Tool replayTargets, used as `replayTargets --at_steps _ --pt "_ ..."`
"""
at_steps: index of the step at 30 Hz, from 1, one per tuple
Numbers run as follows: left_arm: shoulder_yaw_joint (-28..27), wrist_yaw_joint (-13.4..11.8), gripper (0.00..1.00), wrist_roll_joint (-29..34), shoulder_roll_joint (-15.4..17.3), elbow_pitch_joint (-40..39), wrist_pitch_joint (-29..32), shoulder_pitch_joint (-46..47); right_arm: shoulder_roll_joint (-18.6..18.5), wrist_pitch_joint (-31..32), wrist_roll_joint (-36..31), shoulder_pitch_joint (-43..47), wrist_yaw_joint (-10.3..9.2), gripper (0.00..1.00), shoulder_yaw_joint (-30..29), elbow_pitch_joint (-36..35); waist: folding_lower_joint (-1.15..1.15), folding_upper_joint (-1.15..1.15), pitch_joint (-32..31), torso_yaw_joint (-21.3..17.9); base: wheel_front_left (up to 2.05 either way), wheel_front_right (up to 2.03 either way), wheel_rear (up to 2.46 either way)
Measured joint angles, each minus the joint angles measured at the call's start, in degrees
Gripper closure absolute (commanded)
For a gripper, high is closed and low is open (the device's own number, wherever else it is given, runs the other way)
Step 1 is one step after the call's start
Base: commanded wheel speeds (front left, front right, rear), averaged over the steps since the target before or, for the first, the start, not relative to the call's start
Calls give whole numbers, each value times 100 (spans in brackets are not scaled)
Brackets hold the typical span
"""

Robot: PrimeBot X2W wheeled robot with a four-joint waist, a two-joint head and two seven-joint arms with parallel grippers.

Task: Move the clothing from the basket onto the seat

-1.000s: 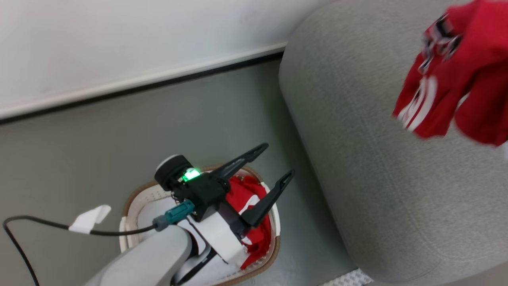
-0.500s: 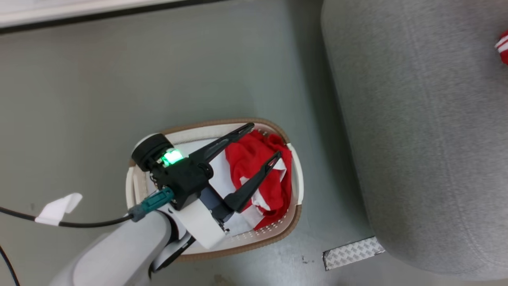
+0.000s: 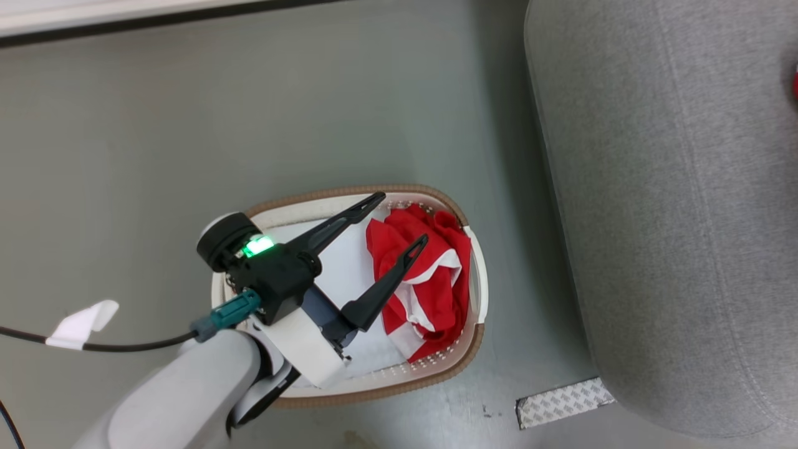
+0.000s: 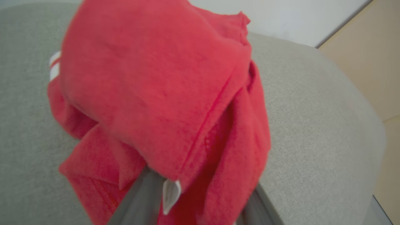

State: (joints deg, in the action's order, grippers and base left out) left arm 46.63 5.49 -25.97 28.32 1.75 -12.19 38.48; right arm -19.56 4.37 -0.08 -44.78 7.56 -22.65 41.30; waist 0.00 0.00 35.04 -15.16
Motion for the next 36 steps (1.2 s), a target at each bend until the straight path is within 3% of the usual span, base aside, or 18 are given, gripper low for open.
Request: replayTargets --at_steps 4,10,20,28,36 --pt "4 -33 0 -36 -36 96 -18 -37 20 214 -25 -2 0 0 188 37 0 0 -160 -26 0 0 0" --pt "22 -111 0 -235 -265 411 -118 -285 -152 1033 308 221 0 0 958 -44 0 0 -767 -111 0 0 0" --pt "-353 -386 0 -482 -571 846 -260 -734 -1337 2282 1236 1078 0 0 1953 -1597 -2 0 -1964 -182 0 0 0" --pt "-1048 -641 0 -644 -714 949 -290 -1132 -1635 2162 1812 1473 0 0 2234 -2959 -2 0 -2801 -86 0 0 0" --pt "-2067 -944 0 -578 -739 948 -294 -1783 -1354 1538 2127 1953 0 0 2517 -3796 -2 0 -3267 267 0 0 0"
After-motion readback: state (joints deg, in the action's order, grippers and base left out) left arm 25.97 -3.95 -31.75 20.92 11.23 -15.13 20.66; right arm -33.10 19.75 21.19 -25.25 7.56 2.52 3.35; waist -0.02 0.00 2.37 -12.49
